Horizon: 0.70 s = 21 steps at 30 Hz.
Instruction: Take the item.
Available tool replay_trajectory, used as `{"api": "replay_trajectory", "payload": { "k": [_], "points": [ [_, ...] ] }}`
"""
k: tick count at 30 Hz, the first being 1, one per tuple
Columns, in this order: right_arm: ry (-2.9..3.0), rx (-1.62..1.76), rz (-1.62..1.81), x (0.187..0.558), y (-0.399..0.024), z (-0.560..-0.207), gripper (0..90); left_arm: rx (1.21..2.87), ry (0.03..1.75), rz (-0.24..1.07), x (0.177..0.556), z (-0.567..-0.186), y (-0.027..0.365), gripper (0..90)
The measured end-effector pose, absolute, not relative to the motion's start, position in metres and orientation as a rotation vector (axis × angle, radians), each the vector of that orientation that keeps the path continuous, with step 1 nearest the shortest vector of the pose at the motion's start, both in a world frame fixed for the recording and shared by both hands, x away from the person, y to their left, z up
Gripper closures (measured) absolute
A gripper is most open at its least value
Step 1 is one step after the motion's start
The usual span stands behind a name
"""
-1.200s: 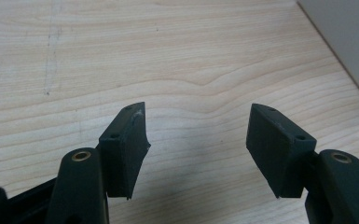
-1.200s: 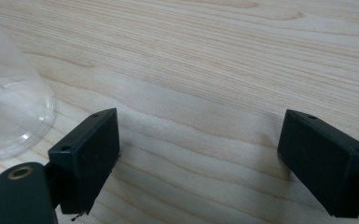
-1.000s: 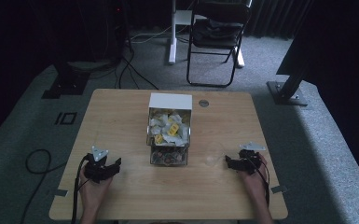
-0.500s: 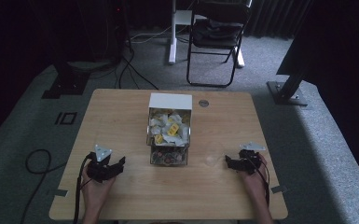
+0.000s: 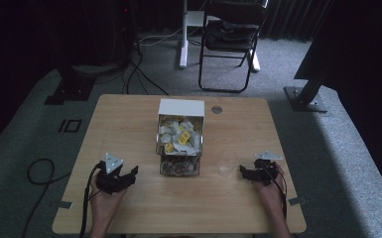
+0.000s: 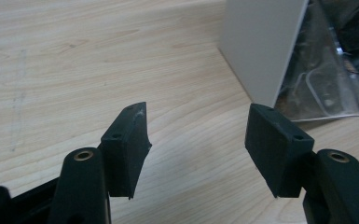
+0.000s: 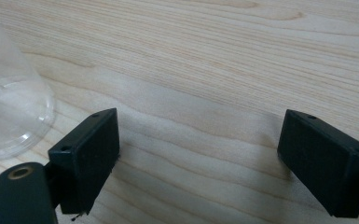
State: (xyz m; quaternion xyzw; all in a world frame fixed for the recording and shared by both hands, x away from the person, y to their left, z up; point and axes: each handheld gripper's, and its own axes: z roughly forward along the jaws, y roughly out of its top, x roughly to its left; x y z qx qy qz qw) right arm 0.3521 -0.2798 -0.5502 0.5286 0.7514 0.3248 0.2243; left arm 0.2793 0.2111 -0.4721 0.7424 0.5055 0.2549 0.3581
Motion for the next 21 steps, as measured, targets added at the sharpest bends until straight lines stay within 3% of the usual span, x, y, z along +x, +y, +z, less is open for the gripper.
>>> {"api": "replay_trajectory", "payload": {
  "k": [21],
  "points": [
    [2.074, 1.458, 0.896, 0.352, -0.28, -0.55, 12.4, 1.944, 1.172, 0.62, 0.277, -0.458, 0.181, 41.2]
  ]
}}
